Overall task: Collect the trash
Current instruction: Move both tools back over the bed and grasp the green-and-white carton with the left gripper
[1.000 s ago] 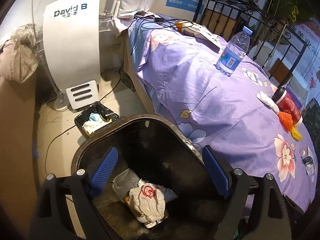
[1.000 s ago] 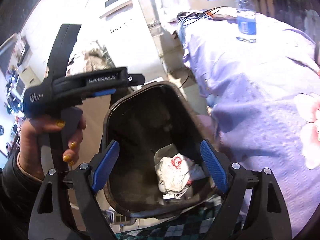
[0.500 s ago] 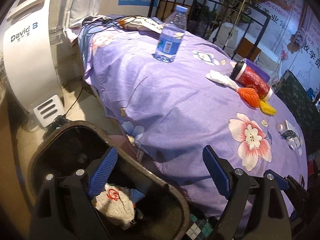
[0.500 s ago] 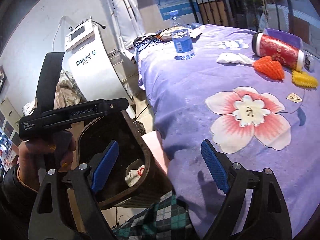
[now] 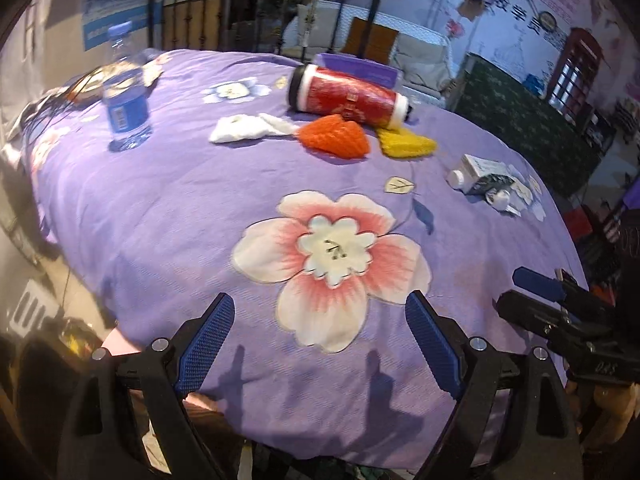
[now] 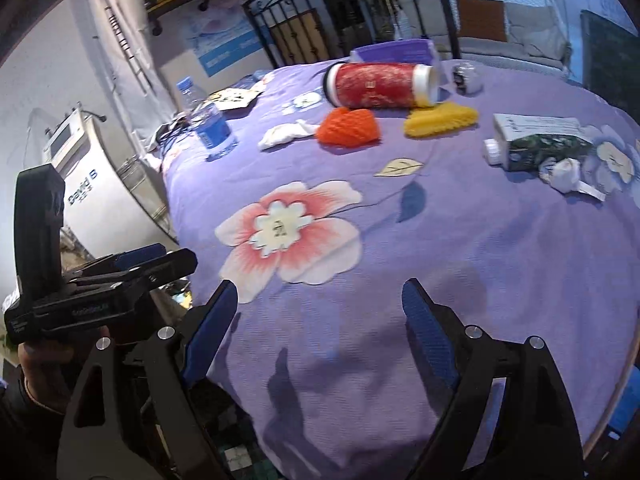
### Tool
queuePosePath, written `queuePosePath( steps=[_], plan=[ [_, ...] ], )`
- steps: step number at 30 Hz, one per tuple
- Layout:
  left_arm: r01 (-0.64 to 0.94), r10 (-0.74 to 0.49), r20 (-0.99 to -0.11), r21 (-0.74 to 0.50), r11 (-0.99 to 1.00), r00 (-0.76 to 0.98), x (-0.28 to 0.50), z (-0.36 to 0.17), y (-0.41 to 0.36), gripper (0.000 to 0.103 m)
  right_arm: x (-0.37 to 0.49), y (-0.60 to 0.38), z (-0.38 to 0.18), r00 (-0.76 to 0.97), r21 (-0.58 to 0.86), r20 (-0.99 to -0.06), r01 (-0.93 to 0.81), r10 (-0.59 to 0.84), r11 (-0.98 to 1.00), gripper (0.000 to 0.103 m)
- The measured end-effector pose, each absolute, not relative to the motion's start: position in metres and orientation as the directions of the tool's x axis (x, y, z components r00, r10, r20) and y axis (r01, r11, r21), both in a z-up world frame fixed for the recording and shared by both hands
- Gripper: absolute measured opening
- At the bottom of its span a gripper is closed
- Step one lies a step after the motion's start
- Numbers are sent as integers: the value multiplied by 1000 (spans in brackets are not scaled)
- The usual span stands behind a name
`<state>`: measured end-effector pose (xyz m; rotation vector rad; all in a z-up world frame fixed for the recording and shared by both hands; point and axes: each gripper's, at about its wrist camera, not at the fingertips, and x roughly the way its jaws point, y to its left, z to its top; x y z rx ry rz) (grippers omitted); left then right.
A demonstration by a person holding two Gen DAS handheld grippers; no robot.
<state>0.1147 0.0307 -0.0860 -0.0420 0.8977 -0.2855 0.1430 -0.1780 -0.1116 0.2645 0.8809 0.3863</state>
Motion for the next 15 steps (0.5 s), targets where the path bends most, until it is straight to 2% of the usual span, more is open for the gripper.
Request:
queuePosePath(
  steps=[7,15],
  plan=[
    [471,-362,-766,-88,877,531,155,-79,-51,85,145,-261,-122,594,373,-735,-48,327,926,84],
    [665,-415,-754,38,746,508,215,-72,-161,85,135,-307,-119,609,376,-741,30,282,926,84]
  ],
)
